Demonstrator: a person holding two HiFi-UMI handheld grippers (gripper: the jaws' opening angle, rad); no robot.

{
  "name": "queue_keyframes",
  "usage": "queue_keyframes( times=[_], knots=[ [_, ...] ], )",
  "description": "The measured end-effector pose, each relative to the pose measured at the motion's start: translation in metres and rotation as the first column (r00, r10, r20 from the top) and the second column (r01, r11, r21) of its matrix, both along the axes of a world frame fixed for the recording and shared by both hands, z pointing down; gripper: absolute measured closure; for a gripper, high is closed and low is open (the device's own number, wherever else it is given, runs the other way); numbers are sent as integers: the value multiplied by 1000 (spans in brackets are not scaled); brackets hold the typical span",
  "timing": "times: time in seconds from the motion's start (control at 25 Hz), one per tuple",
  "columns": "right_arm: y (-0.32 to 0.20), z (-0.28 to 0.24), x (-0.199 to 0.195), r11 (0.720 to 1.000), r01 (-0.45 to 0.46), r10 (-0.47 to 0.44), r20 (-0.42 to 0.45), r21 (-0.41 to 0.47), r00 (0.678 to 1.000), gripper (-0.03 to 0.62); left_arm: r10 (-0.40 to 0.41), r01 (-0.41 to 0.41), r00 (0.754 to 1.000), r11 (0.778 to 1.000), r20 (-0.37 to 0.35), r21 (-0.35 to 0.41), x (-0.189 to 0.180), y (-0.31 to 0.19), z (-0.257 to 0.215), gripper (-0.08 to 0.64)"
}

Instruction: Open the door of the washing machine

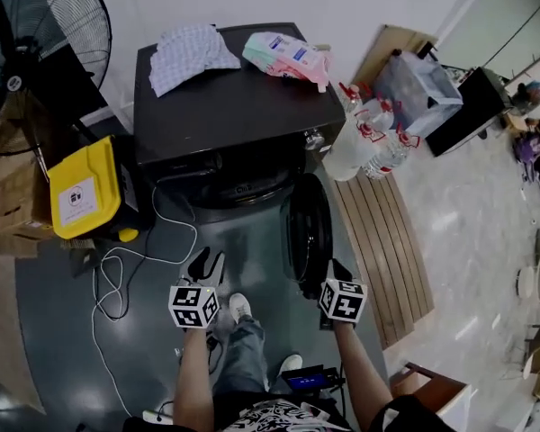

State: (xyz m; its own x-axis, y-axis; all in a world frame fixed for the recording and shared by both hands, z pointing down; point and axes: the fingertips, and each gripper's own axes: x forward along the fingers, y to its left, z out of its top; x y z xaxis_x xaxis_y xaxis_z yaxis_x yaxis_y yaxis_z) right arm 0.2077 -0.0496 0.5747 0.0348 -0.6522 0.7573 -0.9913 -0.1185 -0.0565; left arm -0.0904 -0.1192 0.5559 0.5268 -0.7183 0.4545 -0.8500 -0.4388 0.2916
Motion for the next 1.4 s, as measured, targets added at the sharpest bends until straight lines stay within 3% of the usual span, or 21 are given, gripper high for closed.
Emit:
queue_keyframes(
  times=[0.12, 0.24, 0.36, 0.56, 0.72, 0.84, 0.96, 1.16, 1.4],
  knots=[
    [26, -48, -14, 992, 15, -33, 140, 125, 990, 591, -34, 33, 999, 999, 19, 38, 7, 39, -55, 444],
    [55, -96, -25, 967, 25, -94, 265, 253, 960, 591, -102, 100, 995, 990, 19, 100, 14, 78, -106, 488],
    [94, -139, -35, 936, 80, -195, 317, 341, 928, 591, -174, 171, 985, 977, 9, 127, 20, 125, -141, 492],
    [153, -207, -48, 847, 200, -344, 220, 493, 913, 591, -190, 175, 980, 963, 54, 206, 39, 201, -193, 492],
    [178, -239, -63, 793, 255, -405, 165, 553, 900, 591, -198, 186, 980, 951, 25, 246, 49, 229, -224, 500],
    [186, -247, -69, 782, 282, -421, 136, 556, 897, 591, -206, 191, 978, 944, 26, 268, 49, 238, -234, 502],
    [191, -249, -70, 774, 298, -430, 118, 559, 895, 591, -233, 231, 972, 931, -28, 283, 43, 247, -241, 502],
    [196, -255, -83, 725, 378, -486, 39, 576, 873, 592, -256, 260, 965, 922, -51, 287, 31, 253, -241, 497],
    [200, -253, -84, 733, 380, -488, 47, 565, 872, 592, -253, 254, 967, 923, -41, 288, 30, 251, -242, 489]
  ],
)
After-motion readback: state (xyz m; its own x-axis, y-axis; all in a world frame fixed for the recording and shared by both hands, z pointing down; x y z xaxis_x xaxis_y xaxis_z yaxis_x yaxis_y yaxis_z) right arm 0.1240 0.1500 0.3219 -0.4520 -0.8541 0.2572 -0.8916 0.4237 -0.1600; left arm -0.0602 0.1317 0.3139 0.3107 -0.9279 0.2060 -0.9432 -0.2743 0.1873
